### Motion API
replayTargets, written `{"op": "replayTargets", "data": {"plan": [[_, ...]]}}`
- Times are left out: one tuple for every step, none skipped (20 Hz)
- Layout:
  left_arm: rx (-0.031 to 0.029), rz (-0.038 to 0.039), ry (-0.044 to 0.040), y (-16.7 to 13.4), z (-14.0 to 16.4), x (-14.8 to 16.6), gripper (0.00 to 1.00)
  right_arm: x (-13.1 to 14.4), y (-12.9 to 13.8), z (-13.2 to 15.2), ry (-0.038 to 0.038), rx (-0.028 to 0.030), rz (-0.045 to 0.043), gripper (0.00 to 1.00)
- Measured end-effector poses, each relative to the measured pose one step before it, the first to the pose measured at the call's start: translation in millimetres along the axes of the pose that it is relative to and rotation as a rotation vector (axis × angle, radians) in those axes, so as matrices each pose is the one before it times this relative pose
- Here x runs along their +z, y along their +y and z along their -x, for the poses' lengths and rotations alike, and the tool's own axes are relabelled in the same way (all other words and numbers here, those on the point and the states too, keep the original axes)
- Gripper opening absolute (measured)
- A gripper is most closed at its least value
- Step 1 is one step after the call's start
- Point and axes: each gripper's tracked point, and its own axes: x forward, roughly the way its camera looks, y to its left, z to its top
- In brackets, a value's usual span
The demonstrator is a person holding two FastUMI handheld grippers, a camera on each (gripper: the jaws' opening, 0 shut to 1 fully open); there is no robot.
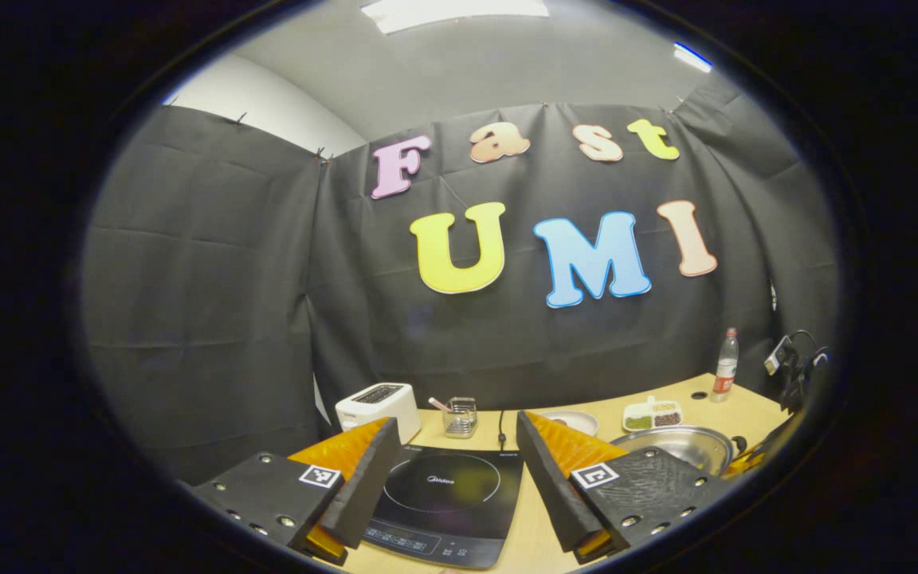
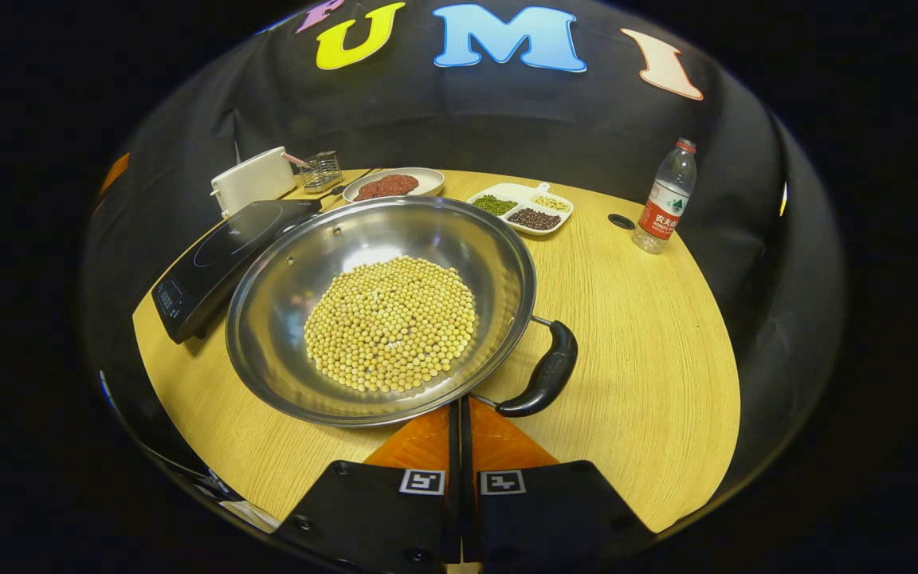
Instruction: First push the handle of the pot to place it horizontally, then grasp the pot with both hands and set it on the induction cooktop.
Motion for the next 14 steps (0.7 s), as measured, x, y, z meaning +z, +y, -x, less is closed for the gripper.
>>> {"op": "replayTargets", "data": {"plan": [[0.00369, -0.00003, 0.00333, -0.5, -0.2, -1.43, 0.87, 2.41, -2.96, -1.39, -0.00319, -0.00766, 0.00075, 0.02], [0.00346, 0.00077, 0.0015, -0.88, -1.72, -0.15, 0.87, 1.41, -3.53, -1.41, -0.00393, -0.00919, -0.0035, 0.02], [0.00406, -0.00013, 0.00123, -1.01, -0.38, -0.08, 0.87, 2.16, -1.74, -1.86, -0.00143, -0.00379, -0.00738, 0.02], [0.00281, 0.0, 0.00139, -0.84, -0.94, 0.3, 0.87, 1.27, -1.86, -2.99, -0.00063, -0.00261, -0.0067, 0.02], [0.00199, 0.00007, 0.00159, -0.99, 1.01, -1.89, 0.87, 2.67, -2.43, -1.81, -0.00134, -0.00341, -0.0049, 0.02], [0.00209, -0.00099, 0.00228, -1.16, -0.69, 0.23, 0.87, 1.93, -2.92, -1.31, -0.00186, -0.00375, -0.00456, 0.02], [0.0026, -0.00178, 0.00215, -1.72, -0.54, -1.37, 0.87, 1.87, -3.63, -2.59, -0.00115, -0.0063, -0.0069, 0.02], [0.00211, -0.00143, 0.00125, -1.78, -1.11, -0.69, 0.89, 1.46, -3.65, -1.5, 0.00039, -0.0061, -0.0118, 0.02], [0.00132, -0.00085, 0.00128, -2.06, -0.53, -1.68, 0.89, 2.69, -3.39, -2.52, -0.00042, -0.006, -0.01609, 0.02], [0.00129, -0.00164, 0.00205, -1.03, -0.1, -0.27, 0.89, 2.28, -2.28, -2.19, 0.00029, -0.00322, -0.01513, 0.02], [0.00053, -0.00154, 0.00225, -1.03, 0.34, -2.17, 0.89, 3.51, -2.13, -2.49, -0.0004, -0.00312, -0.01181, 0.02], [-0.00146, -0.00036, 0.00456, -1.76, -0.88, -1.71, 0.87, 1.08, -2.77, -2.28, -0.00233, -0.00287, -0.00703, 0.02], [-0.0024, 0.00262, 0.00433, -1.23, -0.38, -1.56, 0.87, 1.88, -2.17, -1.07, -0.00283, -0.00476, -0.00133, 0.02], [-0.00191, 0.00269, 0.00431, -1.56, -1.23, -1.45, 0.87, 1.69, -2.54, -1.74, -0.00216, -0.00851, 0.00206, 0.02]]}}
